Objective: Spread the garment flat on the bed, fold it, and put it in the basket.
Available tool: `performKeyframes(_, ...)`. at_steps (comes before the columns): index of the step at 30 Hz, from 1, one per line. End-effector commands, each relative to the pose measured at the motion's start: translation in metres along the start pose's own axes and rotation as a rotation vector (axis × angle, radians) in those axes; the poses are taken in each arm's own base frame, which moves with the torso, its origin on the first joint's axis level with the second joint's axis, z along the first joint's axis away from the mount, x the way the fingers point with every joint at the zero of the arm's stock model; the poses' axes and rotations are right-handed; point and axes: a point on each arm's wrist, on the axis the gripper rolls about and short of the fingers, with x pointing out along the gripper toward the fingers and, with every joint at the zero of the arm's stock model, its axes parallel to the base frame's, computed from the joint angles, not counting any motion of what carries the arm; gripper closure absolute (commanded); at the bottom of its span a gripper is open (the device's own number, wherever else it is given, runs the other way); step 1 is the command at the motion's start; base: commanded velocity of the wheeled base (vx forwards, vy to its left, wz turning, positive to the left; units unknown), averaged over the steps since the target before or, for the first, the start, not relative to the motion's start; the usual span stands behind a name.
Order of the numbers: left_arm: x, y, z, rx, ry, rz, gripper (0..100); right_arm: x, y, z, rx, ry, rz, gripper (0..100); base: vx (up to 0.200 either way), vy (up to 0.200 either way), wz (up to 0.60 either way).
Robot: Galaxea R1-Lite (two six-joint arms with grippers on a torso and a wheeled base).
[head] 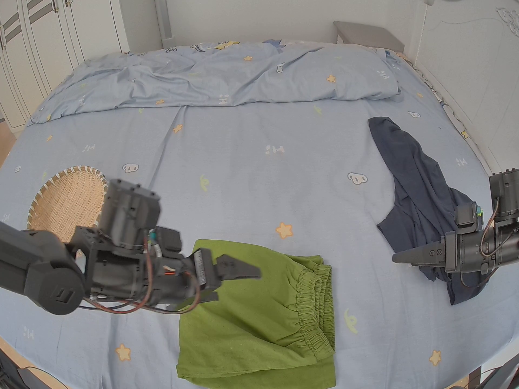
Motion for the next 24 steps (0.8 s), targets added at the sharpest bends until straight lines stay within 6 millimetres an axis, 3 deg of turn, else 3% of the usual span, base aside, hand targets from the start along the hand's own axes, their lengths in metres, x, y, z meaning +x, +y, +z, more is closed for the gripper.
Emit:
performKeyframes(1, -0.047, 0.085, -0.007, -0.085, 0.006, -0.042, 0, -0.017, 0.019, -0.003, -0.052, -0.043, 0.040, 0, 0.000, 0.000, 0.00)
performKeyframes(5, -0.043, 0.113, -0.014, -0.047, 0.003, -0.038, 0, -0.023, 0.026, -0.006, -0.063, -0.042, 0.052, 0, 0.000, 0.000, 0.00)
performKeyframes(10, -0.025, 0.130, -0.013, -0.028, 0.005, -0.027, 0, -0.026, 0.028, -0.007, -0.064, -0.045, 0.054, 0, 0.000, 0.000, 0.00)
performKeyframes(24, 0.007, 0.151, -0.011, 0.003, -0.011, -0.044, 0, -0.024, 0.028, -0.008, -0.064, -0.032, 0.058, 0, 0.000, 0.000, 0.00)
